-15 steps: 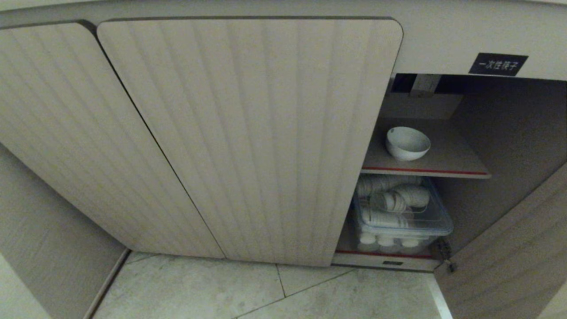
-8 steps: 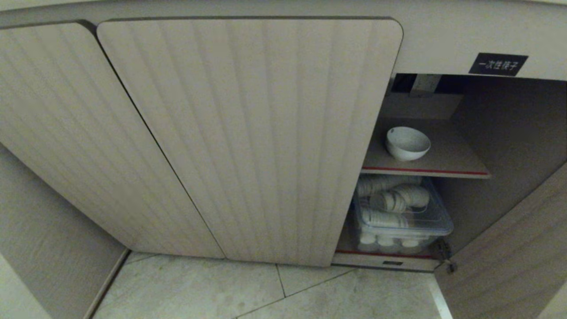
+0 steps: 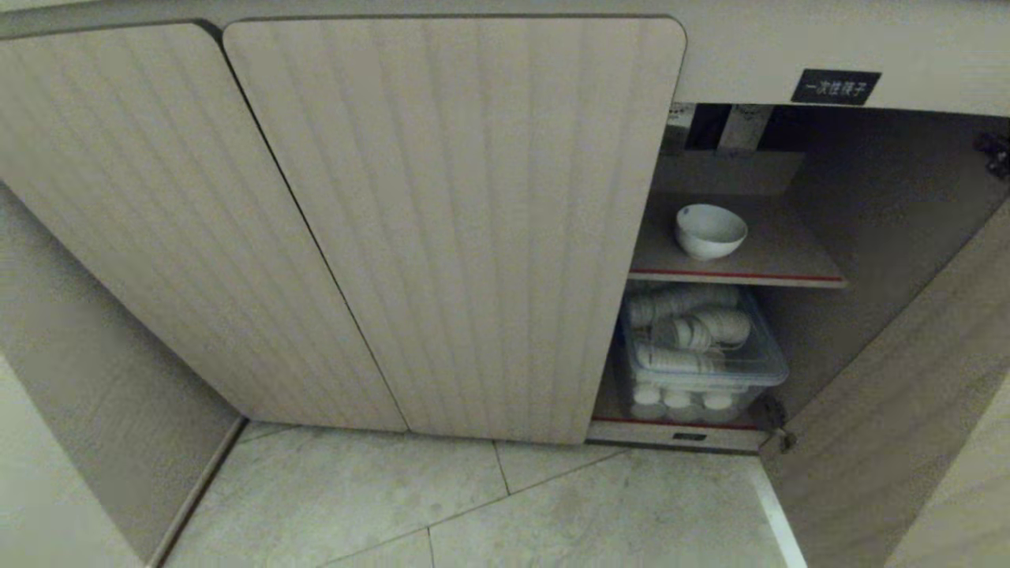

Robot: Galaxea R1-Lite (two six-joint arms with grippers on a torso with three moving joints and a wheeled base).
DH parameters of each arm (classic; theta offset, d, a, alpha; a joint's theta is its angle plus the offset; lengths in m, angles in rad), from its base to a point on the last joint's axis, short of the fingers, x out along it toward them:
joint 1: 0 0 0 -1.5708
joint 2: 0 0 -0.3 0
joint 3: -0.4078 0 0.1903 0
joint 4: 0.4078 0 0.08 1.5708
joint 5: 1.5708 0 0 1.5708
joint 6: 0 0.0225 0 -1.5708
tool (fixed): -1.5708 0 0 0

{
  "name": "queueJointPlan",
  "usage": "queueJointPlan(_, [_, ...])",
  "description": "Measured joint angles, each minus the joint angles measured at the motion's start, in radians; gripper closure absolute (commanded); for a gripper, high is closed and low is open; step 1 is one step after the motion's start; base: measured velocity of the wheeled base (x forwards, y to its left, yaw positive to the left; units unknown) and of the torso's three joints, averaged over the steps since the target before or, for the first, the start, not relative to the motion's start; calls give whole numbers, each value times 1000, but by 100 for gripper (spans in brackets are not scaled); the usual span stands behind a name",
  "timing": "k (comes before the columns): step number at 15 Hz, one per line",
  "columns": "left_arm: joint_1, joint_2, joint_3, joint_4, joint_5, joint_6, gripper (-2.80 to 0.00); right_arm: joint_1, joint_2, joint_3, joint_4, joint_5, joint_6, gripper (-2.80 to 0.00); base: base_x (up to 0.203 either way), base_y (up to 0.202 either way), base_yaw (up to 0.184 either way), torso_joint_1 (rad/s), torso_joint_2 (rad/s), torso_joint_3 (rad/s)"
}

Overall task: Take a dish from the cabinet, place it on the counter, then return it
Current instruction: Close the cabinet door

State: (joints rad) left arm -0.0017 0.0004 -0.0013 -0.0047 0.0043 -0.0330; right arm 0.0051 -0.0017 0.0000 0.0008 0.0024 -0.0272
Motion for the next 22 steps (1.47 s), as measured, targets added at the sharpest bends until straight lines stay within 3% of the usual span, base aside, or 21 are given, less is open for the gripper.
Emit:
queueJointPlan(9, [0,0,0,1,0,0,0,0,0,0,-1,0,0,0,-184,0,-2,1,3,2])
queueJointPlan(22, [0,0,0,1,0,0,0,1,0,0,-1,0,0,0,0,0,0,0,0,0])
